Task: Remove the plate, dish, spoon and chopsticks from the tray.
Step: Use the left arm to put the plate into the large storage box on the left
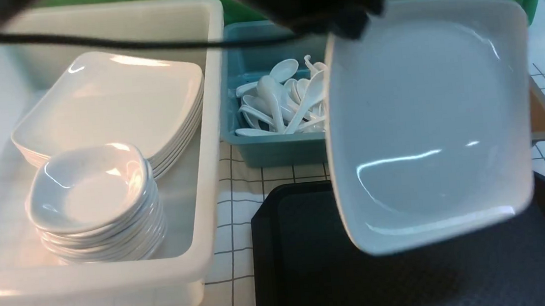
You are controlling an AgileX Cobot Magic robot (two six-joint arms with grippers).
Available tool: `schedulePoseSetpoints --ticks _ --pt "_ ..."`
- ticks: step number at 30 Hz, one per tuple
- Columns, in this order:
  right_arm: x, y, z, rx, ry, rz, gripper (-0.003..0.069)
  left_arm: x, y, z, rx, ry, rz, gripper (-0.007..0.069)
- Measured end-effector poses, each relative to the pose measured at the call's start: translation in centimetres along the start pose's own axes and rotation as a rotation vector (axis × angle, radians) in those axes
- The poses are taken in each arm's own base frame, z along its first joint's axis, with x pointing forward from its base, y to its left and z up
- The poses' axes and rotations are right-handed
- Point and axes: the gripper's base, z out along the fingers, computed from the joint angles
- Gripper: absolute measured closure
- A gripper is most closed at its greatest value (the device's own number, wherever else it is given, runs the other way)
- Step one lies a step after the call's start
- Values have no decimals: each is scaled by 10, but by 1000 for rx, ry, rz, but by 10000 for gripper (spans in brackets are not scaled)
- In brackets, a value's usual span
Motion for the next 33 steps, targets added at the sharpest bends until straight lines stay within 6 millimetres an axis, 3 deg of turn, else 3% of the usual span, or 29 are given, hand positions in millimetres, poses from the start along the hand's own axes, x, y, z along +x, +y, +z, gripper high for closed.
schedulePoseSetpoints --ticks 2,3,5,7,10,15,17,18,21,27,33 --pt "-2 2 1 -28 -19 6 652 -6 25 -27 -60 -52 -44 612" --pt "-2 2 2 -34 -21 7 652 -7 27 -31 -65 -62 -48 612" --pt "-5 3 6 -74 -39 8 652 -11 65 -72 -164 -146 -126 610" --pt "-6 3 10 -89 -47 14 652 -11 79 -89 -199 -177 -161 610" --pt "-11 8 26 -151 -47 10 652 -1 130 -141 -320 -260 -307 610" --pt "-21 28 60 -271 -29 -28 655 30 198 -191 -465 -323 -489 608" --pt "-25 32 73 -291 -26 -40 654 43 218 -198 -513 -330 -546 608" --pt "-26 33 74 -291 -28 -41 654 45 221 -199 -517 -329 -553 608" --pt "-34 36 96 -297 -37 -52 654 69 253 -194 -569 -315 -630 606" --pt "-42 32 131 -296 -25 -47 654 97 298 -159 -548 -282 -732 606" --pt "-43 32 138 -295 -21 -44 654 112 330 -129 -489 -311 -793 606"
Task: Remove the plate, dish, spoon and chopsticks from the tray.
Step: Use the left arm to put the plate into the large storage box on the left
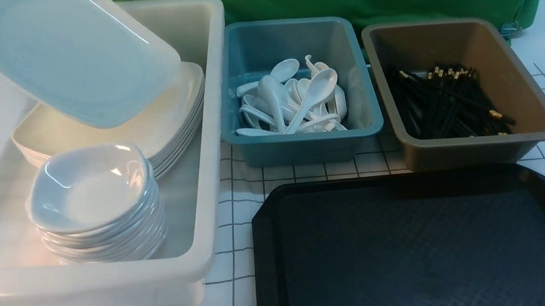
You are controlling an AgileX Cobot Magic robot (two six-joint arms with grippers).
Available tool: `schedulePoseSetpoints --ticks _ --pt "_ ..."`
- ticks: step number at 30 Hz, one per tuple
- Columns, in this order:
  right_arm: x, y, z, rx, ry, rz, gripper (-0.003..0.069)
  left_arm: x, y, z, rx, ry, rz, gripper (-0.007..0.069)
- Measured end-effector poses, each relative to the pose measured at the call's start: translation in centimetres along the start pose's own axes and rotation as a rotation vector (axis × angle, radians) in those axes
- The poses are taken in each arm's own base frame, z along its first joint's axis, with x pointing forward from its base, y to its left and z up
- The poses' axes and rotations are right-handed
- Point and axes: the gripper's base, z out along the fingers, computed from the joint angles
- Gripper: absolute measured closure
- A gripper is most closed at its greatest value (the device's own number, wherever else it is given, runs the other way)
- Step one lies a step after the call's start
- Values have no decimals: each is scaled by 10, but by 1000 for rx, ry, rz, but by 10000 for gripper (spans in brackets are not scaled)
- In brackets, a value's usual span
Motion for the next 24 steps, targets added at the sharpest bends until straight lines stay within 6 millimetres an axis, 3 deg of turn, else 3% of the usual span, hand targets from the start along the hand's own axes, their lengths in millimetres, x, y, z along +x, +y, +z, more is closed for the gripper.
schedulePoseSetpoints --ticks 6,11,19,24 --pt "1 1 -1 -11 16 -3 654 12 20 30 3 71 -8 597" --pt "1 2 -1 -15 23 -6 654 17 25 39 0 98 23 540" --pt "3 3 -1 -30 43 -8 654 27 26 47 -96 179 190 219" --pt "4 4 -1 -39 59 -9 654 30 28 47 -130 206 240 126"
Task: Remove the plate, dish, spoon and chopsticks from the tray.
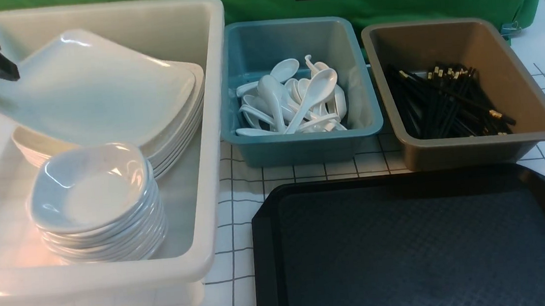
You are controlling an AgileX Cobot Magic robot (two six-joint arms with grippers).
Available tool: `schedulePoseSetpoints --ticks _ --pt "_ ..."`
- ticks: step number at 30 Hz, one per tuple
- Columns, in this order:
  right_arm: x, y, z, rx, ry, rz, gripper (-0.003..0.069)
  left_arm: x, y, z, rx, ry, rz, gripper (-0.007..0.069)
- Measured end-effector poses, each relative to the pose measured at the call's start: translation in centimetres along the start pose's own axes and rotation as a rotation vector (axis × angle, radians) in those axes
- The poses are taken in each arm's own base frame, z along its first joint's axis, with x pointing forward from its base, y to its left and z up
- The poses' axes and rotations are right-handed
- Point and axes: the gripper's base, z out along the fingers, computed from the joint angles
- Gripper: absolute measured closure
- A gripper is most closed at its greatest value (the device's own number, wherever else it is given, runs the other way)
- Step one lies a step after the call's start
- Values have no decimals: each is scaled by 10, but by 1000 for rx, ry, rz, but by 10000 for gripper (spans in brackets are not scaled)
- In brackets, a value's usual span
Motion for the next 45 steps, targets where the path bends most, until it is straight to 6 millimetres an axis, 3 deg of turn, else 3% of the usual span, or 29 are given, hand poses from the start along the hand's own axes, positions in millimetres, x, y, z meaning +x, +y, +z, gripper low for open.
schedulePoseSetpoints --ticks 8,12,13,15,16,17,18,19,20,21,24,29,30,31,34,35,37,39,40,43,45 --pt "3 2 0 -22 34 4 654 6 5 -1 -57 67 72 123" --pt "4 1 0 -11 42 22 654 12 -1 -3 -34 148 83 216" --pt "5 -1 0 12 58 31 654 14 -8 -7 -18 176 94 308" --pt "8 -5 -2 70 89 30 654 15 -19 -13 1 192 115 414" --pt "11 -11 -6 154 121 48 654 14 -39 -23 28 192 161 530" --pt "12 -15 -10 212 139 51 654 12 -55 -36 49 173 206 578" --pt "13 -16 -12 235 146 43 654 12 -59 -38 53 168 214 584" --pt "14 -19 -21 314 165 38 654 10 -83 -55 84 136 270 611" --pt "14 -20 -29 365 172 34 654 10 -102 -68 106 108 319 622" --pt "14 -20 -31 374 174 39 654 11 -108 -71 115 104 335 623" --pt "16 -13 -65 513 153 29 654 24 -177 -126 204 8 545 635" --pt "34 -1 -105 662 54 12 654 56 -223 -178 291 -44 676 637" --pt "39 -1 -106 672 52 13 654 57 -224 -178 294 -47 679 637" --pt "50 3 -116 712 -7 1 654 70 -228 -191 305 -75 697 637" --pt "83 14 -136 790 -149 -9 654 100 -223 -209 313 -124 713 637" --pt "88 14 -134 789 -156 0 654 106 -220 -207 311 -117 711 637" --pt "108 22 -145 807 -236 -9 654 126 -211 -215 303 -143 703 637" --pt "142 33 -151 793 -318 -21 652 161 -191 -220 282 -188 686 637" --pt "144 34 -151 790 -324 -21 653 163 -190 -216 280 -181 684 637" --pt "191 50 -161 772 -410 -66 653 211 -163 -226 259 -305 663 637" --pt "208 56 -163 757 -462 -82 650 234 -150 -224 250 -355 650 637"
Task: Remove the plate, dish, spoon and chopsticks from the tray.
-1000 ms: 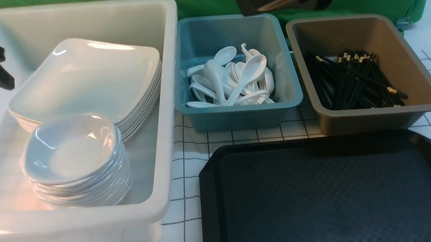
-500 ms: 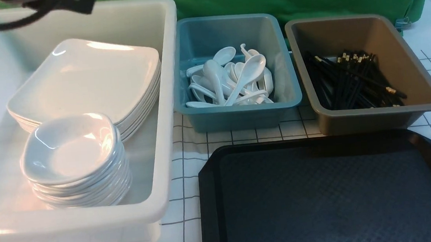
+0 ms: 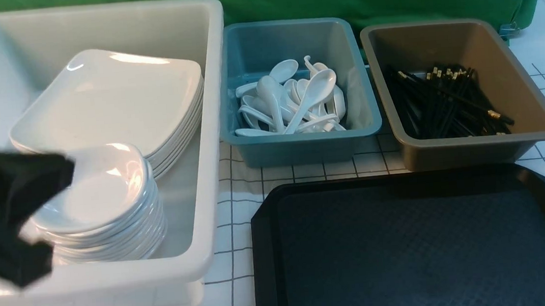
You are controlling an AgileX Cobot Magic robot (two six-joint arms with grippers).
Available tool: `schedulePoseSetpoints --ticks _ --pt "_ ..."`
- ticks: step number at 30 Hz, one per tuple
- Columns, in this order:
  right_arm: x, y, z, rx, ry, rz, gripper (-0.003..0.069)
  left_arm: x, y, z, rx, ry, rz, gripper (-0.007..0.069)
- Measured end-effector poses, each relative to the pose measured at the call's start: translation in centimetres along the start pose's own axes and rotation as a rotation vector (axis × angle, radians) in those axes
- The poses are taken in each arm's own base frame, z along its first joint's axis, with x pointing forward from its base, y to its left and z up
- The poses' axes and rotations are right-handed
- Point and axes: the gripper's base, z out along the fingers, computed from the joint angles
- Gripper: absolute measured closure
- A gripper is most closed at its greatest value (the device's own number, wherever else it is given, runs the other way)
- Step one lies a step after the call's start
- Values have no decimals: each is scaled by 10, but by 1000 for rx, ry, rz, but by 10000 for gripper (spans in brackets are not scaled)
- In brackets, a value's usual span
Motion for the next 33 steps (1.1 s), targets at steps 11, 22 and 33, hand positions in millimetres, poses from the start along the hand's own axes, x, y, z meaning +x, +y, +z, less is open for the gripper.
schedulePoseSetpoints --ticks 11,22,33 --pt "18 7 -22 -60 -194 9 616 57 -7 -19 -90 -331 -173 627" --pt "18 7 -22 -62 -199 10 516 56 -6 -20 -98 -353 -186 627" --pt "18 7 -22 -62 -199 11 491 57 -5 -20 -115 -346 -140 627"
